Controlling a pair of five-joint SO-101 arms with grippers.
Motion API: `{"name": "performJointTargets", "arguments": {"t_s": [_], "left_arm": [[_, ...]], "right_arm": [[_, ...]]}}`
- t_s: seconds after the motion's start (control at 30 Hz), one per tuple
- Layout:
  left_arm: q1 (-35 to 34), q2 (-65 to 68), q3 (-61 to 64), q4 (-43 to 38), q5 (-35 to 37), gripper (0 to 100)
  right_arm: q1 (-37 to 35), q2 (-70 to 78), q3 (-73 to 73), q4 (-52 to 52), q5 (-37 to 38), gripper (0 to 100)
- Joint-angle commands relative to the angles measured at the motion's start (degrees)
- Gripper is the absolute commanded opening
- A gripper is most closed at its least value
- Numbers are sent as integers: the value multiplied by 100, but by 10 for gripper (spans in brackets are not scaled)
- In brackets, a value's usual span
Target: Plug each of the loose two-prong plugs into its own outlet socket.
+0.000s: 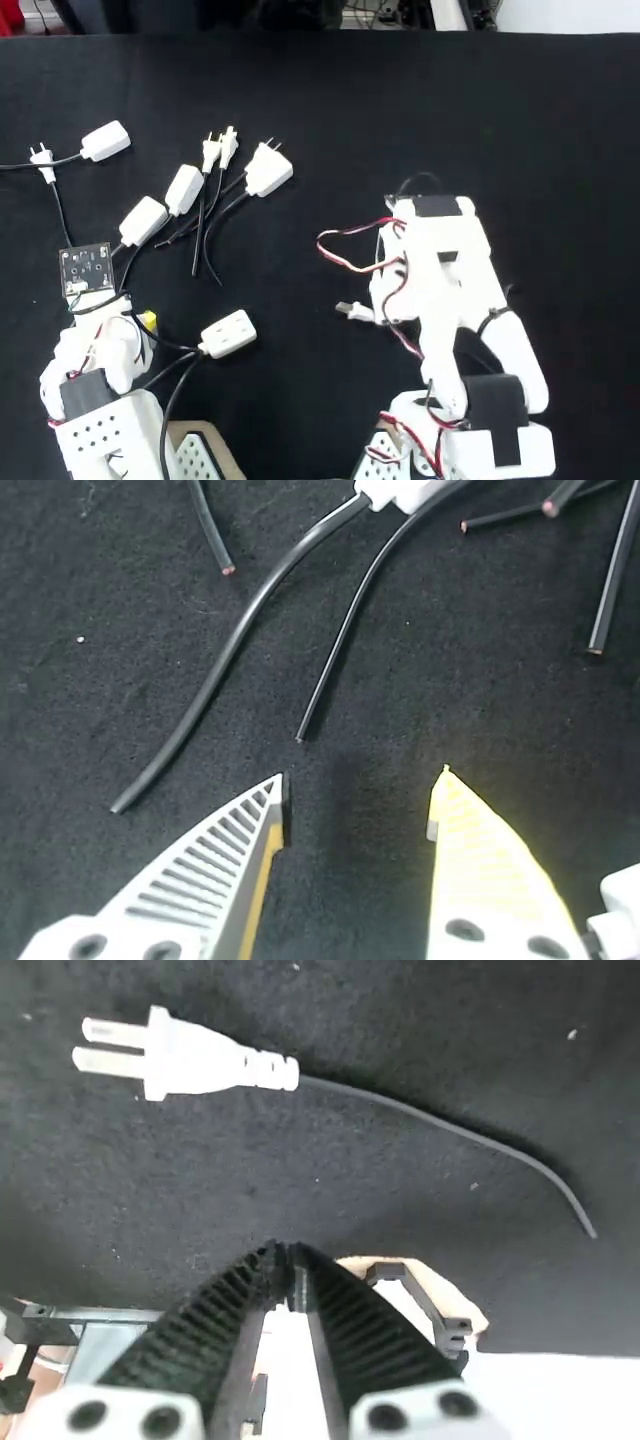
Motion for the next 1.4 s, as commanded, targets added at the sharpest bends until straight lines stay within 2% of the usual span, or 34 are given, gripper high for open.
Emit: {"name": "performJointTargets", "arguments": {"t_s": [0.0,0.1,0.27,0.43,0.63,0.8,1.03,1.2,1.37], "left_arm": [[-40,26,-101,-9,-44,234],[-40,26,-101,-9,-44,234],[-40,26,-101,-9,-44,234],[-40,26,-101,-9,-44,234],[-40,26,-101,-9,-44,234],[-40,26,-101,-9,-44,234],[-40,26,-101,-9,-53,234],[-40,26,-101,-9,-53,234],[-40,26,-101,-9,-53,234]], "right_arm": [[-79,163,154,-396,35,11],[-88,646,171,-545,176,11],[26,1411,-277,-35,1363,11],[79,1921,-312,-431,1407,11],[396,2237,-356,-1670,1433,11],[466,2255,-725,-1776,1468,11],[492,2273,-1446,-1793,1881,12],[466,2281,-1736,-2127,1873,12],[492,2273,-1736,-2892,1873,12]]}}
